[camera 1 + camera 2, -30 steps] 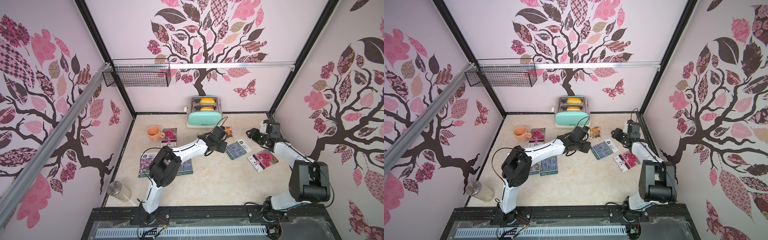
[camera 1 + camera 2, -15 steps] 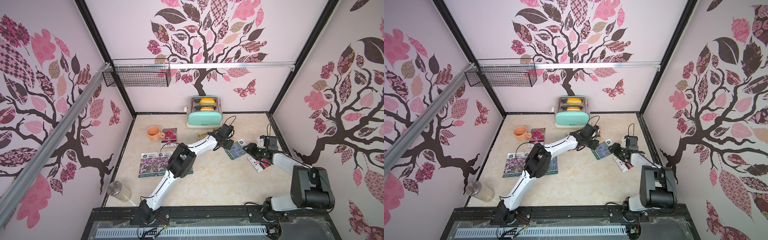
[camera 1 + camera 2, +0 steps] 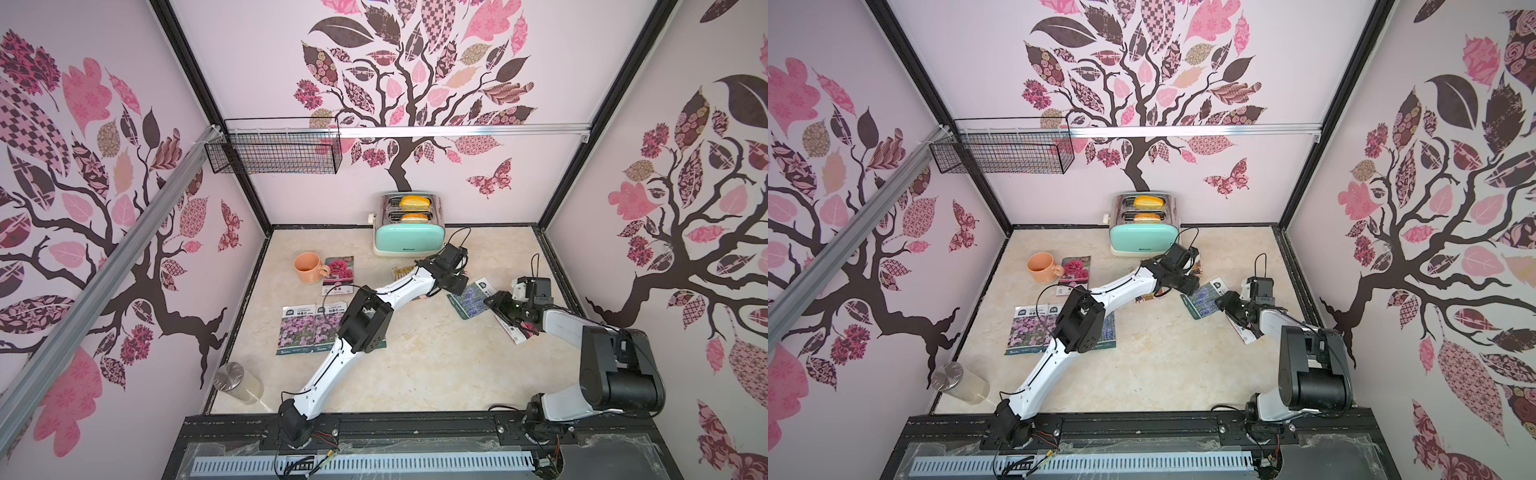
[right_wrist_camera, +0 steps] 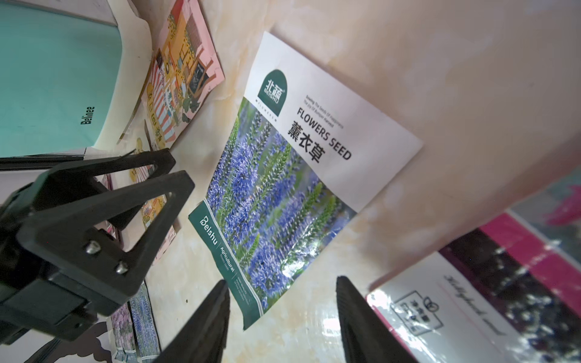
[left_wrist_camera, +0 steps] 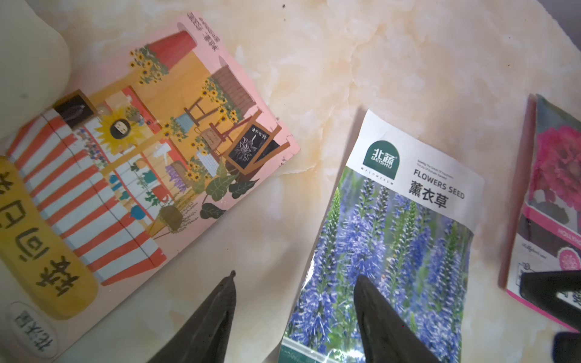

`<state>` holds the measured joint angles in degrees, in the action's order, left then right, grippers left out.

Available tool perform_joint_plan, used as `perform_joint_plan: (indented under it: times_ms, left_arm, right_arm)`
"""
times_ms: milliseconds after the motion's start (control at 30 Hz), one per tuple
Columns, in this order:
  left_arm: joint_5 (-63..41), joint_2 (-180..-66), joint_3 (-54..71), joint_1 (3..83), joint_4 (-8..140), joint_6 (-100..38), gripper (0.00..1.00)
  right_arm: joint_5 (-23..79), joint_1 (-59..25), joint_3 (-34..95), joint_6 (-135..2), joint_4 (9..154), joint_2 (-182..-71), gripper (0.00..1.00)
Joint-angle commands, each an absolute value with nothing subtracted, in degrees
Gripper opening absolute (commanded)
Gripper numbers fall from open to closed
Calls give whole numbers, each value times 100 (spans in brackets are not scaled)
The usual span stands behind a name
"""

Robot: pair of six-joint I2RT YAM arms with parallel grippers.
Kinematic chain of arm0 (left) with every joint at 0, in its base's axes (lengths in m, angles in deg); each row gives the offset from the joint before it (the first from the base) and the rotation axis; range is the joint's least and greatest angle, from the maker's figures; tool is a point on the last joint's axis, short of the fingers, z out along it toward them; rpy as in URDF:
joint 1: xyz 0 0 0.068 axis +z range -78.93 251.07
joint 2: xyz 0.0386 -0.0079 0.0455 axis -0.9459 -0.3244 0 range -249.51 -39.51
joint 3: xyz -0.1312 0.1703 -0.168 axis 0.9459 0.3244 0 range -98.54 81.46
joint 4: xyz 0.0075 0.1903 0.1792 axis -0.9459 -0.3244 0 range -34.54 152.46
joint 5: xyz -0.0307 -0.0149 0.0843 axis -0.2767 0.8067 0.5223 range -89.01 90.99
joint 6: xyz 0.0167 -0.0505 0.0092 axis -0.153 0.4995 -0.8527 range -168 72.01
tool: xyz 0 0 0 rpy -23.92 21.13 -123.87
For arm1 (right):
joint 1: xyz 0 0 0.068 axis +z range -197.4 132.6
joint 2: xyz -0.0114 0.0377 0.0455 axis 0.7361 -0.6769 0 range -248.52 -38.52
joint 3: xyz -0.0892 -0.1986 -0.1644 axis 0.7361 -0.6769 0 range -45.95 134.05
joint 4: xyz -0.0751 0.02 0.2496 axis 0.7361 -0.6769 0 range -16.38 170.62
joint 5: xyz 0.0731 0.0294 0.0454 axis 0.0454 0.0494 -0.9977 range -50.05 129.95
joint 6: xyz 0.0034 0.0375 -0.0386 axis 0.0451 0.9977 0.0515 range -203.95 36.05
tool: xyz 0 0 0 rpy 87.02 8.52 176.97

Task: Arrange the seed packets in a row
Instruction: Pick up the seed packet from the center of the board.

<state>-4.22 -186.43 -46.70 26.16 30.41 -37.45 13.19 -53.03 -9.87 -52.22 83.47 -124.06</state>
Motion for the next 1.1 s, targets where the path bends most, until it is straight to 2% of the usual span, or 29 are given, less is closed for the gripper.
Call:
perform_joint_plan:
  times_ms: [0,233,467,633,833,1000,1067]
  left_arm:
    - [-575,-18846,-4747,2635,2861,-3711,62]
    - [-718,-19092,-4826,2642,2474,-3693,62]
    - [-918,-18501,-3684,2632,2687,-3545,58]
    - [-1465,-18383,-3271,2642,2650,-3417,43]
    - [-1568,-18268,-2820,2582,2847,-3309,40]
    - [-1544,-18295,-2874,2572,2833,-3301,39]
    - [-1529,-18311,-2908,2567,2785,-3305,39]
  right_arm:
    - [1358,-5238,-1024,-5137,8398,-12533,57]
    - [1318,-5051,-1199,-4853,8713,-12728,56]
    - [1335,-4925,-1247,-4493,9259,-13198,55]
    - [1336,-4920,-978,-4440,9391,-13598,54]
    - [1353,-4925,-700,-4436,9430,-13889,50]
    - [1280,-4925,-518,-4457,9389,-14042,40]
    - [1292,-4925,-482,-4487,9388,-14074,31]
